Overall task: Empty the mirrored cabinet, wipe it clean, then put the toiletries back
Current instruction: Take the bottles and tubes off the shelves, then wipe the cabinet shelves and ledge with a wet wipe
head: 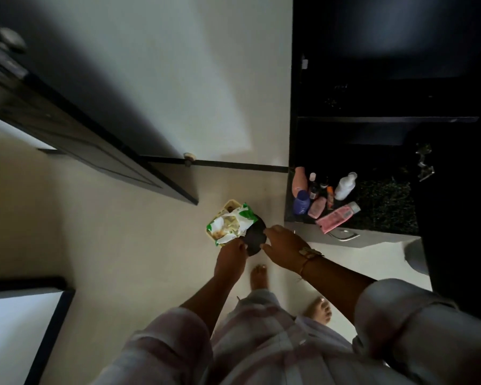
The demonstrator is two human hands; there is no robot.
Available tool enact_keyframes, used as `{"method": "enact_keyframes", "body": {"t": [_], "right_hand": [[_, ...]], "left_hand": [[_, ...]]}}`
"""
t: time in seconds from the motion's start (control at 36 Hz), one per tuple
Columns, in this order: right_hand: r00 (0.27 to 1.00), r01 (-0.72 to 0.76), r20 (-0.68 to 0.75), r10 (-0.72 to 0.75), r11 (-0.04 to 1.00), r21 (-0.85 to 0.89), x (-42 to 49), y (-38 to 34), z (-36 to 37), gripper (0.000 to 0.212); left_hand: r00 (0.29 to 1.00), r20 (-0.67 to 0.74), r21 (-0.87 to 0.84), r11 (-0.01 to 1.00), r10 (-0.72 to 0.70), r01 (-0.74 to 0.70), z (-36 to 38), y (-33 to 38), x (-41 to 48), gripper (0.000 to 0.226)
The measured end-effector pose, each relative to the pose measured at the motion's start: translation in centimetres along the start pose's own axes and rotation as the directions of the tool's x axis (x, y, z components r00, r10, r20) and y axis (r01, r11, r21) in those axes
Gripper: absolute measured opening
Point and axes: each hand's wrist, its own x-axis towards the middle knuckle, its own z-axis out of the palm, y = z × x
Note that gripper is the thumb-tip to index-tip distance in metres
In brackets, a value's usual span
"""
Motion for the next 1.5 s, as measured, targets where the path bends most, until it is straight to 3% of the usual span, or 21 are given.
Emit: {"method": "enact_keyframes", "body": {"t": [0.36,0.58,0.81,0.94,1.11,1.25,1.5], "right_hand": [[0.988,-0.064,0.133,0.076,0.993,-0.097,8.1,-3.1,3.9,0.051],[0.976,-0.155,0.139,0.169,0.982,-0.107,12.5,-3.3,6.3,0.053],[0.97,-0.195,0.123,0.208,0.975,-0.105,14.3,-2.3,8.1,0.055],[0.964,-0.205,0.149,0.22,0.973,-0.11,14.4,-1.3,8.5,0.059],[0.958,-0.217,0.161,0.237,0.967,-0.131,14.4,0.2,9.1,0.061],[0.954,-0.237,0.154,0.256,0.962,-0.132,14.1,0.6,8.8,0.059],[0.96,-0.233,0.133,0.247,0.966,-0.115,12.6,-0.6,7.1,0.057]], "left_hand": [[0.953,0.284,0.113,0.991,-0.102,0.072,2.5,-9.1,10.3,0.046],[0.895,0.441,0.244,0.969,-0.073,-0.041,5.5,-12.7,17.7,0.055],[0.885,0.464,0.32,0.937,-0.028,-0.138,8.7,-13.9,23.6,0.053],[0.827,0.55,0.361,0.926,-0.116,-0.11,10.2,-13.8,26.0,0.058],[0.816,0.553,0.407,0.91,-0.17,-0.086,11.6,-14.1,27.0,0.063],[0.85,0.5,0.375,0.926,-0.166,-0.04,11.6,-14.1,26.8,0.068],[0.929,0.363,0.293,0.955,-0.067,-0.046,8.2,-13.7,23.2,0.051]]}}
